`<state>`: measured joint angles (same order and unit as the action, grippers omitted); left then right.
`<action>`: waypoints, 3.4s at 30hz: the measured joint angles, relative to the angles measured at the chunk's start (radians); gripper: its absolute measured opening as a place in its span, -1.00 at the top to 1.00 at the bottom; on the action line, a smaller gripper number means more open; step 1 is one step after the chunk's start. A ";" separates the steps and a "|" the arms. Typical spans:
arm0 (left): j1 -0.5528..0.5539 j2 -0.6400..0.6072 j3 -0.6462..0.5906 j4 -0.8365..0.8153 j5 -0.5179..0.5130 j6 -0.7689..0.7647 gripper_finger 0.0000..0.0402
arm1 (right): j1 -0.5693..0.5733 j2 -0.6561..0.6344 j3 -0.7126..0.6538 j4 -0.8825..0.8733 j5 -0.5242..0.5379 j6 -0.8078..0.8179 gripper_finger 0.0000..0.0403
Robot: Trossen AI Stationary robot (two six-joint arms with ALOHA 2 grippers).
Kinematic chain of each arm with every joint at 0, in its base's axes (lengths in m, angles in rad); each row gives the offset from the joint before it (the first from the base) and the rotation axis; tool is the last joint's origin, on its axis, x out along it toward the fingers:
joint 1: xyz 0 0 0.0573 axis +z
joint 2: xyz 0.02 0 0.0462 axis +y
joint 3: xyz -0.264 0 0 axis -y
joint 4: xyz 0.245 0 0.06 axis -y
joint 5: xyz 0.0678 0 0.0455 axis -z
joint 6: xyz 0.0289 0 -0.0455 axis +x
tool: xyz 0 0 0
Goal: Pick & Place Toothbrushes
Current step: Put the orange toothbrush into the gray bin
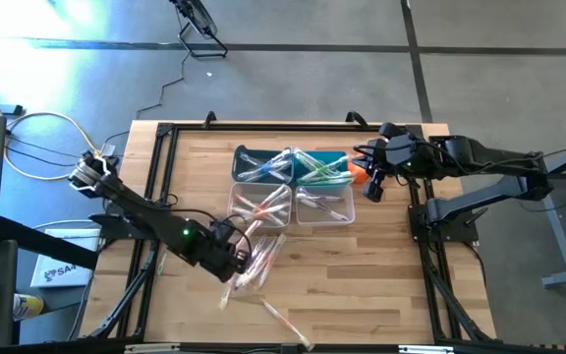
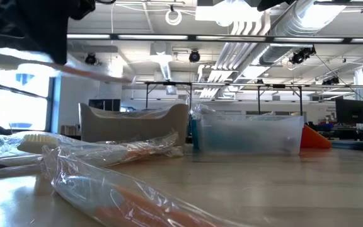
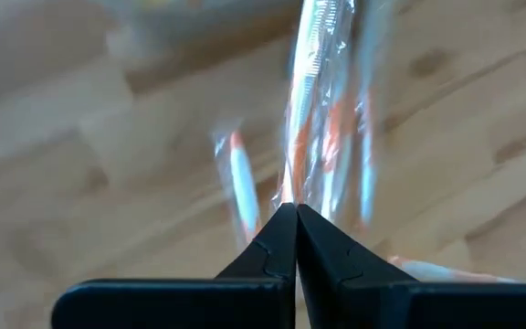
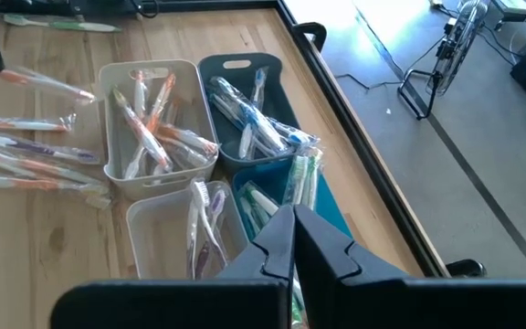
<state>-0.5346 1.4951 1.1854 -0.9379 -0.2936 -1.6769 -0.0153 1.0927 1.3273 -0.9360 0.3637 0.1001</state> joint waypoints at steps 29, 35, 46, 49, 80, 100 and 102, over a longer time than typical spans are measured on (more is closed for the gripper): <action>0.548 -0.056 0.000 0.084 -0.022 0.911 1.00 | 0.000 0.000 0.000 0.019 0.004 -0.094 0.98; 0.547 -0.027 -0.057 0.197 -0.023 0.938 1.00 | 0.000 0.000 0.000 0.019 0.004 -0.094 0.98; 0.547 0.011 -0.129 0.311 0.026 0.941 1.00 | 0.000 0.000 0.000 0.016 0.004 -0.093 0.98; 0.547 0.028 -0.129 0.324 0.033 0.940 1.00 | 0.000 0.000 0.000 0.015 0.004 -0.076 0.98; 0.548 0.050 -0.025 0.282 0.129 0.954 0.59 | 0.000 0.000 0.000 0.019 0.004 -0.067 0.99; 0.475 0.044 0.283 -0.064 0.205 0.826 0.58 | -0.001 0.000 0.000 0.027 0.000 -0.068 0.99; 0.438 0.044 0.283 -0.063 0.195 0.778 0.58 | -0.001 0.000 0.000 0.027 0.000 -0.068 0.99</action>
<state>-0.0968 1.5394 1.4681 -1.0012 -0.0986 -0.8988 -0.0161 1.0927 1.3273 -0.9090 0.3634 0.0322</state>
